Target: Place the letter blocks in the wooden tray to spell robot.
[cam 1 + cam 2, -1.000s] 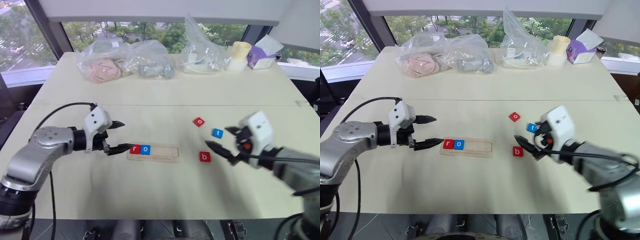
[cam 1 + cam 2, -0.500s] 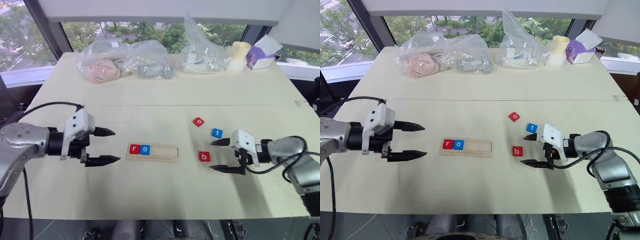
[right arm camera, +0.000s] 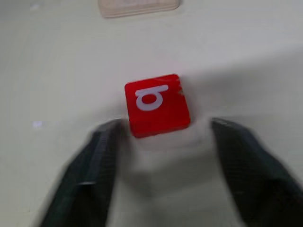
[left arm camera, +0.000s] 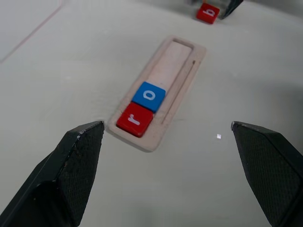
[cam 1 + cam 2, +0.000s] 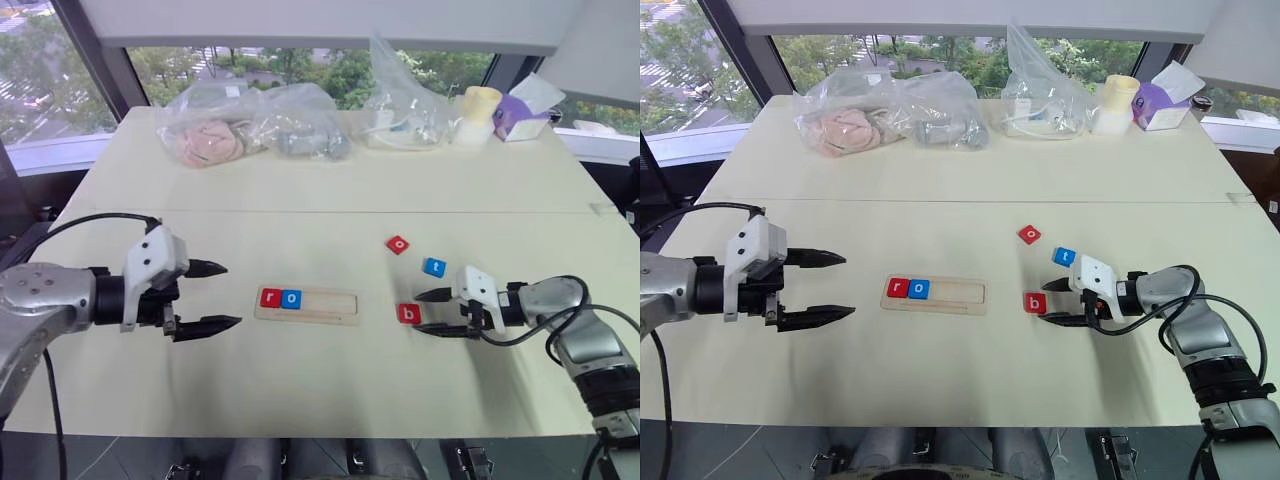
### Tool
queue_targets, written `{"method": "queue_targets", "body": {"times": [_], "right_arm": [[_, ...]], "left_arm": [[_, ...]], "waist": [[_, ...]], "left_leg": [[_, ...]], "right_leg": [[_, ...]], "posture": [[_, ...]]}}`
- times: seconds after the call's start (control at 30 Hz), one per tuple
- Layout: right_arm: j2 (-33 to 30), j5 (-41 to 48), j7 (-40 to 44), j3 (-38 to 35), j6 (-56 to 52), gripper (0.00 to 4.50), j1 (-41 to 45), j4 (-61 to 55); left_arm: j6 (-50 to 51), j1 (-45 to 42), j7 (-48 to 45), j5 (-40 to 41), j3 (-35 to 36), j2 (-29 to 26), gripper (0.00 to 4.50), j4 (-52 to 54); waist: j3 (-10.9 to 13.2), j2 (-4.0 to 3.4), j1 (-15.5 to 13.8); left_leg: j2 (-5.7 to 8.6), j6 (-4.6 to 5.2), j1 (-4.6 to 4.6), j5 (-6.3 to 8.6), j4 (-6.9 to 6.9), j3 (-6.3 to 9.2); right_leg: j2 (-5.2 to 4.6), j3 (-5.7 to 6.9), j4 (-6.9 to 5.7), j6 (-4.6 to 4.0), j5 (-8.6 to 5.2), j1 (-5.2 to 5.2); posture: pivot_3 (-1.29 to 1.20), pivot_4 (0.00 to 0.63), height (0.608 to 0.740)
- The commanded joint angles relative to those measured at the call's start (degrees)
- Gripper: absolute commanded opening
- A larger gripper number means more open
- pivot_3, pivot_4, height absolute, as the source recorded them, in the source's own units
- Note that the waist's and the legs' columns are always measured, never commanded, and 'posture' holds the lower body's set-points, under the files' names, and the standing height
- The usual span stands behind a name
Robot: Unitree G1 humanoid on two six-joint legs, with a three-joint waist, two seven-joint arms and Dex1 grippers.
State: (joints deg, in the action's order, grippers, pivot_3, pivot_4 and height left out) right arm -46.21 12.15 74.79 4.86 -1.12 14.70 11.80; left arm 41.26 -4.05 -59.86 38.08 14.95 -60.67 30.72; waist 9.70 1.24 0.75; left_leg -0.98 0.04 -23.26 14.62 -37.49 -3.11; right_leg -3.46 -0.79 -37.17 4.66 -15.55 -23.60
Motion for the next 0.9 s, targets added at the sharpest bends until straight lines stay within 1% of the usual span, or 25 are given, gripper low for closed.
{"method": "queue_targets", "body": {"times": [0.03, 0.2, 0.27, 0.33, 0.4, 0.47, 0.5, 0.57, 0.63, 0.77, 0.9], "right_arm": [[0.31, 0.71, -1.44, -0.74, -1.42, 1.09, -1.81, -3.51], [1.06, 3.10, -5.19, -1.85, -7.36, 1.07, -3.99, -13.74], [1.73, 5.36, -7.09, -2.01, -13.33, 1.07, -2.25, -19.68], [3.13, 7.80, -9.57, -1.04, -21.34, 1.07, 1.57, -25.10], [5.29, 8.13, -11.97, 1.18, -27.04, 1.07, 5.95, -27.36], [10.32, 8.37, -15.92, 4.94, -34.72, 1.07, 11.49, -26.96], [11.78, 8.37, -16.89, 6.13, -37.02, 1.07, 13.09, -26.68], [14.31, 5.72, -17.82, 9.92, -37.36, 1.07, 15.95, -24.29], [15.47, 3.93, -18.35, 12.44, -36.99, 1.07, 17.83, -22.61], [15.55, 0.91, -16.70, 16.79, -35.38, 1.07, 21.39, -19.11], [14.75, -0.76, -14.77, 18.60, -34.43, 1.07, 22.71, -17.08]], "left_arm": [[-0.45, 0.31, 0.43, 0.29, 1.89, 0.02, 4.50, 0.76], [-1.73, -0.94, 0.17, -0.68, 0.29, 0.15, 4.50, -1.60], [-2.38, -1.48, -0.43, -1.30, -0.14, -0.18, 4.50, -3.00], [-3.38, -1.90, -1.30, -2.51, -0.63, -0.94, 4.50, -4.57], [-4.38, -2.13, -2.29, -3.77, -1.35, -1.65, 4.50, -5.62], [-4.71, -2.11, -3.42, -3.74, -2.49, -1.60, 4.50, -5.27], [-4.79, -2.22, -3.71, -3.68, -3.02, -1.51, 4.50, -5.02], [-5.27, -2.42, -3.45, -4.52, -4.09, -1.29, 4.50, -4.66], [-5.26, -2.62, -3.18, -4.71, -4.39, -1.15, 4.50, -4.57], [-5.16, -1.46, -2.82, -4.81, -3.90, -1.24, 4.50, -3.34], [-4.93, -0.03, -2.25, -4.82, -3.21, -1.22, 4.50, -1.78]], "waist": [[0.00, 0.00, -0.01], [0.00, 0.00, 0.02], [0.02, -0.04, 0.20], [0.03, -0.05, 0.41], [0.03, -0.05, 0.37], [0.00, -0.01, 0.37], [0.00, -0.03, 0.30], [-0.01, -0.01, -0.19], [-0.01, -0.02, -0.23], [-0.01, -0.01, 0.18], [-0.01, -0.02, 0.32]], "left_leg": [[0.00, 0.00, 0.03, 0.00, 0.00, 0.01], [0.00, 0.00, 0.06, 0.00, -0.01, 0.02], [0.00, 0.00, 0.06, 0.00, 0.00, 0.02], [-0.01, 0.00, 0.06, 0.00, -0.01, 0.02], [-0.03, -0.02, 0.06, -0.01, -0.01, 0.02], [-0.04, -0.03, 0.06, -0.01, 0.00, 0.09], [-0.05, -0.04, 0.06, -0.01, 0.01, 0.09], [-0.04, -0.05, -0.07, -0.01, 0.06, 0.10], [0.04, -0.06, -0.18, -0.01, 0.10, 0.13], [0.15, -0.05, -0.50, -0.01, 0.14, 0.03], [0.14, -0.05, -0.58, -0.01, 0.26, 0.00]], "right_leg": [[-0.01, 0.00, 0.00, 0.00, 0.00, 0.04], [-0.05, 0.01, -0.01, -0.01, 0.00, 0.07], [-0.06, 0.00, -0.01, -0.01, 0.00, 0.06], [-0.07, 0.00, -0.02, -0.02, 0.01, 0.05], [-0.07, -0.01, -0.02, -0.07, 0.04, 0.00], [-0.07, 0.02, -0.01, -0.10, 0.04, 0.00], [-0.07, 0.02, -0.01, -0.11, 0.04, 0.00], [-0.14, 0.04, 0.00, -0.15, 0.05, -0.13], [-0.31, 0.11, 0.02, -0.17, 0.06, -0.23], [-0.46, 0.10, 0.08, -0.17, 0.08, -0.56], [-0.47, 0.15, 0.05, -0.16, 0.09, -0.73]], "posture": [[0.00, 0.150, 0.739], [0.00, 0.150, 0.739], [0.00, 0.150, 0.739], [0.00, 0.150, 0.739], [0.00, 0.150, 0.739], [0.00, 0.150, 0.739], [0.00, 0.150, 0.739], [0.00, 0.150, 0.739], [0.00, 0.150, 0.739], [0.00, 0.150, 0.739], [0.00, 0.150, 0.739]]}}
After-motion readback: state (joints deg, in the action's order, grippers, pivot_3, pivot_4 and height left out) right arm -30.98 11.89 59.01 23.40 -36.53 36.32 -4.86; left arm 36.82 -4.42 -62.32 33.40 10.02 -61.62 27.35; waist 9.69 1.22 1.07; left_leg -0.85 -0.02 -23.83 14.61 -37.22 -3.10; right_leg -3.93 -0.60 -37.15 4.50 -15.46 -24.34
